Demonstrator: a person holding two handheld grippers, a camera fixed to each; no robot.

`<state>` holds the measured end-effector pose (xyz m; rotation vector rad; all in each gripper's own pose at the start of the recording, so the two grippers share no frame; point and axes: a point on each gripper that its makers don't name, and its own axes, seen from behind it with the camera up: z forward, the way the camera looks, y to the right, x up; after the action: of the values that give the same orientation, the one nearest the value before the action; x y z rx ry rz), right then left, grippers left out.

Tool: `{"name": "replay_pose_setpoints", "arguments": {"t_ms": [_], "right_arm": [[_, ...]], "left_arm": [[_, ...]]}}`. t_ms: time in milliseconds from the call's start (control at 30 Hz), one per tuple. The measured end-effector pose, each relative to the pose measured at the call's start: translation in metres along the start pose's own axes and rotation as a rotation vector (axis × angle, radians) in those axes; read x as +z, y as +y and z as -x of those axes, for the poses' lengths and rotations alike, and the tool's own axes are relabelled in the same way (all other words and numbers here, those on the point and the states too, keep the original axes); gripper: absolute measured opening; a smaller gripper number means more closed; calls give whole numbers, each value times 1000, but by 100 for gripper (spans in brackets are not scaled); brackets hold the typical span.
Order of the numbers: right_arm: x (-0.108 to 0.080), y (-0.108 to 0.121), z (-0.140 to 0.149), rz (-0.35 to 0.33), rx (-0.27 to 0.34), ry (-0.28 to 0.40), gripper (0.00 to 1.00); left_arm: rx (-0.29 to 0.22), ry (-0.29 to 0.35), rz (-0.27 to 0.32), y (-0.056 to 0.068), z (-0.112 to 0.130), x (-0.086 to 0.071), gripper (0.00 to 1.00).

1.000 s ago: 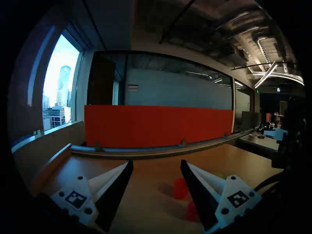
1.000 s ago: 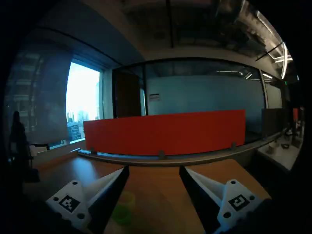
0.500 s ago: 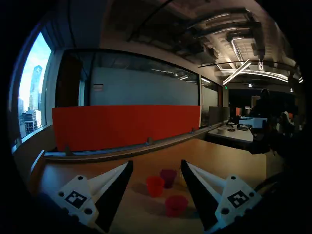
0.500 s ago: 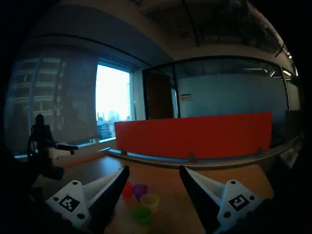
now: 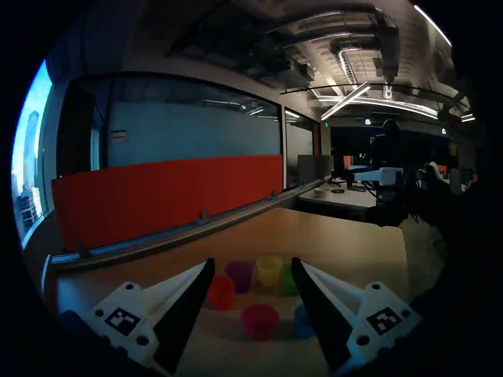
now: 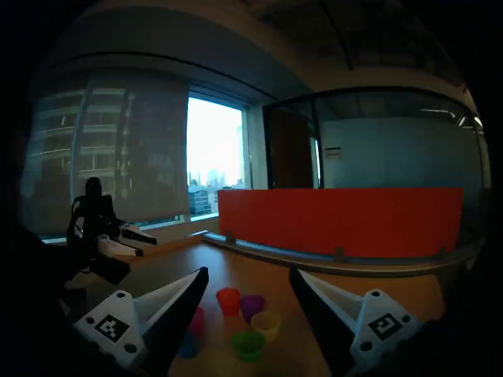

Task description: Pour water

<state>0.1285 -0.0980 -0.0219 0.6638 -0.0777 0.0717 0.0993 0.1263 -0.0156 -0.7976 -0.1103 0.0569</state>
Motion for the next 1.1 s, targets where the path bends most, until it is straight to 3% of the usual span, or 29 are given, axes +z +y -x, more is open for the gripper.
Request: {"name": "replay_pose_setpoints", "arguments": {"t_ms": [267,567,1100], "right_arm": [[5,-8,12,-49,-44,-79,99],[4,-19,40,-124,-72,-200,99],[3,-16,82,-158,-104,-332,99]], "left_arm": [[7,-78,124,27,18,0,90],[24,-182,223,48,44,0,90],[75,-305,306,74,86,1,90]]}}
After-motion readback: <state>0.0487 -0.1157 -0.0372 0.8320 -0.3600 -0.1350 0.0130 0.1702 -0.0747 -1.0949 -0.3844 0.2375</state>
